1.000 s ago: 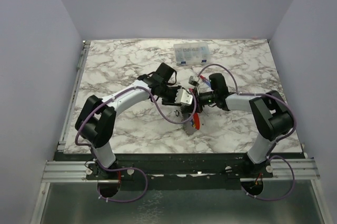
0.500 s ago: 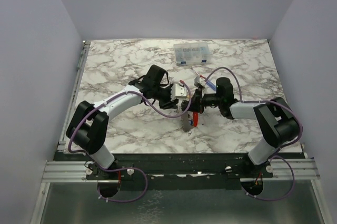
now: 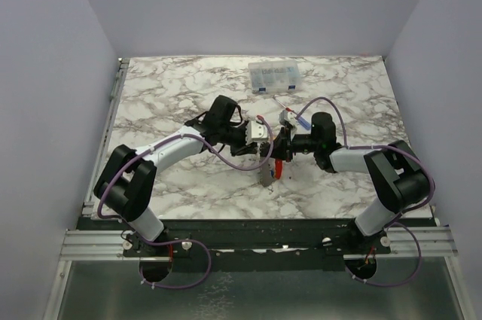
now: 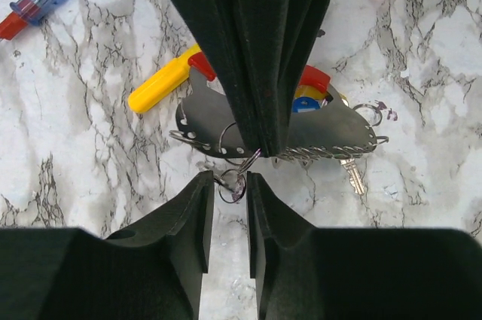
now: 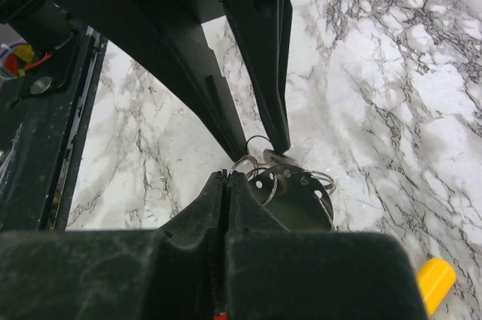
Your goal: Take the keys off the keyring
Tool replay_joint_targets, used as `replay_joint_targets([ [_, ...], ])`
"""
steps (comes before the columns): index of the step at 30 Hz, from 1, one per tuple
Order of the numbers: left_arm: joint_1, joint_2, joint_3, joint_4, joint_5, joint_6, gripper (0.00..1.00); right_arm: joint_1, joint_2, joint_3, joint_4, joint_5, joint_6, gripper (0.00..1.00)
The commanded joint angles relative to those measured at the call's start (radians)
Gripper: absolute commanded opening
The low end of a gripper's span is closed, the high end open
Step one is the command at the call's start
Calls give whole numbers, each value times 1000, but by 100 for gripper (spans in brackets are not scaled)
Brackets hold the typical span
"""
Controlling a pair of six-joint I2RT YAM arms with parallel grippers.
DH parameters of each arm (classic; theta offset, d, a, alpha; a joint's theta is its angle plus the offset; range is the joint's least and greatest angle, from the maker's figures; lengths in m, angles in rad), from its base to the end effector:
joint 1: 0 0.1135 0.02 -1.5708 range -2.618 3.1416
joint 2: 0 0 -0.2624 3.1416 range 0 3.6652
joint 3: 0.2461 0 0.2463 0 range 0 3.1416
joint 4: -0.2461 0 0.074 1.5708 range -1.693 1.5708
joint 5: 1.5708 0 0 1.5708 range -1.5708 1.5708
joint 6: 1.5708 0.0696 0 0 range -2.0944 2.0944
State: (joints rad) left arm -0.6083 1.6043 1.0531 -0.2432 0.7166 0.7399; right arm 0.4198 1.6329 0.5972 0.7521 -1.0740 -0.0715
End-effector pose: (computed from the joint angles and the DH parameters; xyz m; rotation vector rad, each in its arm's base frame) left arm 0.2630 -0.2389 0.2115 1.6503 1.5213 -0.7693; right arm 0.2605 0.1833 0.1705 -1.1563 1.4726 1.2246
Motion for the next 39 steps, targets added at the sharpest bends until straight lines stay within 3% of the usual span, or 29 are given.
replay_joint_targets([
  [1, -19, -26, -22, 35, 49, 22, 25, 6, -24, -9, 65, 13, -6, 1],
  [6, -32, -10, -27, 38, 41, 25, 13, 5, -26, -11, 83, 12, 5, 1],
  [9, -41, -10, -35, 43, 28, 38, 12, 7, -27, -13, 92, 11, 13, 1],
  [18, -61, -6, -41, 79, 15, -2, 20, 6, -26, -26, 131, 11, 28, 1],
  [20, -62, -5, -39, 91, 10, -20, 15, 7, -29, -30, 135, 11, 30, 1],
  [23, -61, -9, -30, 99, -4, -47, 1, 6, -32, -34, 131, 7, 31, 1],
  [27, -79, -45, -26, 98, -90, -21, 0, 6, -30, 45, -117, -22, -49, 2],
  [32, -145, -104, -67, 98, -220, 144, 0, 2, 10, 213, -520, -39, -111, 21],
  [36, -167, -119, -87, 98, -273, 214, 0, -4, 1, 241, -616, -69, -77, 35],
  [39, -183, -130, -102, 101, -297, 274, 0, -5, 8, 260, -655, -82, -61, 38],
])
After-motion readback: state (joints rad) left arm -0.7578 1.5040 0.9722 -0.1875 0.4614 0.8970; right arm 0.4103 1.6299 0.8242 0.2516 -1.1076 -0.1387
